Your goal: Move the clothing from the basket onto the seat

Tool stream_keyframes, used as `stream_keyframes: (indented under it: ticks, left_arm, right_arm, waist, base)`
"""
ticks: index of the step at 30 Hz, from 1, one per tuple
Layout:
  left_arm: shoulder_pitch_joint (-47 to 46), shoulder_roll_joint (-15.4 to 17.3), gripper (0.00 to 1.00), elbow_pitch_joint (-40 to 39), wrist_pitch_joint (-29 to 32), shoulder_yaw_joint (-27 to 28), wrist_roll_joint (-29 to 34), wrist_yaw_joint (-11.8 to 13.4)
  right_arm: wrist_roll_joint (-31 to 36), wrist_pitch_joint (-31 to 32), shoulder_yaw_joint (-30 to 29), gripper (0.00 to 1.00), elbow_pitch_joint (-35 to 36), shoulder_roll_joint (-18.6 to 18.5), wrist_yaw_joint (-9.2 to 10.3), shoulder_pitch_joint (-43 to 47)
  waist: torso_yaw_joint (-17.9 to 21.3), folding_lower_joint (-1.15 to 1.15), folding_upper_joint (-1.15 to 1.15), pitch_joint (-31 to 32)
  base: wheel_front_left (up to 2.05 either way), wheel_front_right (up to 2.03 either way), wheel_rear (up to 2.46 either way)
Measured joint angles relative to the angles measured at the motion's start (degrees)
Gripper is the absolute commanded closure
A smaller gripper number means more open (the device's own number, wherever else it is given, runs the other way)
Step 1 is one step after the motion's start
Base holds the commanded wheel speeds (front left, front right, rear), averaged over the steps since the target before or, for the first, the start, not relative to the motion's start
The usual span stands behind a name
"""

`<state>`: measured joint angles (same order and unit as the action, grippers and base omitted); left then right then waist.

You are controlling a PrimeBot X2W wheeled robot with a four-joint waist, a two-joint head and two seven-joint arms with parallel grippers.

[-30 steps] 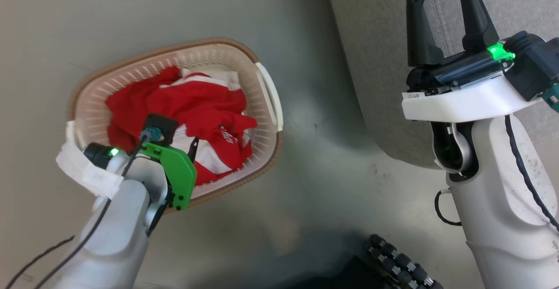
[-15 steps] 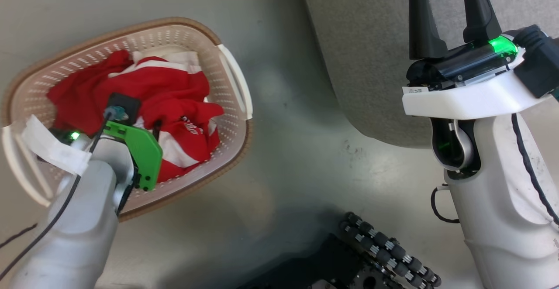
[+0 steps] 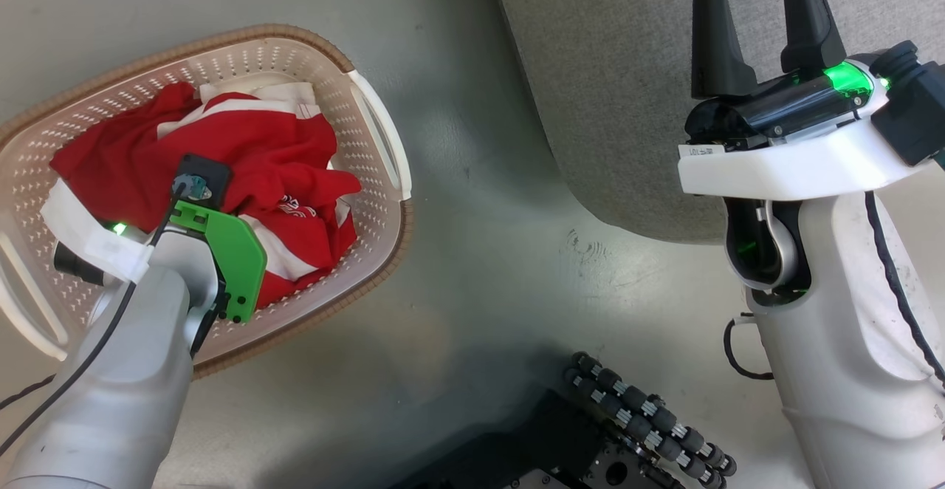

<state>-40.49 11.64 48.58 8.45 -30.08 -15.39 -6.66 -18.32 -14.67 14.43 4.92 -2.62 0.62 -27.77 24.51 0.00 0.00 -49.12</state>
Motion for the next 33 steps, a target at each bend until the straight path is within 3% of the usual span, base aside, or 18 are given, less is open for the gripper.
stream_keyframes:
  ticks: [17, 33]
  left_arm:
    - [-0.33, -4.65, 1.00, 4.85, -5.93, 0.03, -1.87, -0.40]
    - [2.64, -8.90, 1.00, 6.59, -15.62, 0.68, -6.12, -0.45]
  right_arm:
    - [2.54, 0.00, -0.60, 0.00, -3.30, 0.00, -0.22, 0.15]
    - [5.61, 0.00, -3.30, 0.00, -10.10, -1.57, -1.92, 5.95]
  waist:
    - [-3.62, 0.00, 0.00, 5.52]
    - [-12.44, -0.01, 0.00, 16.61]
  base:
    - [0.00, 0.00, 0.00]
    - [0.00, 0.00, 0.00]
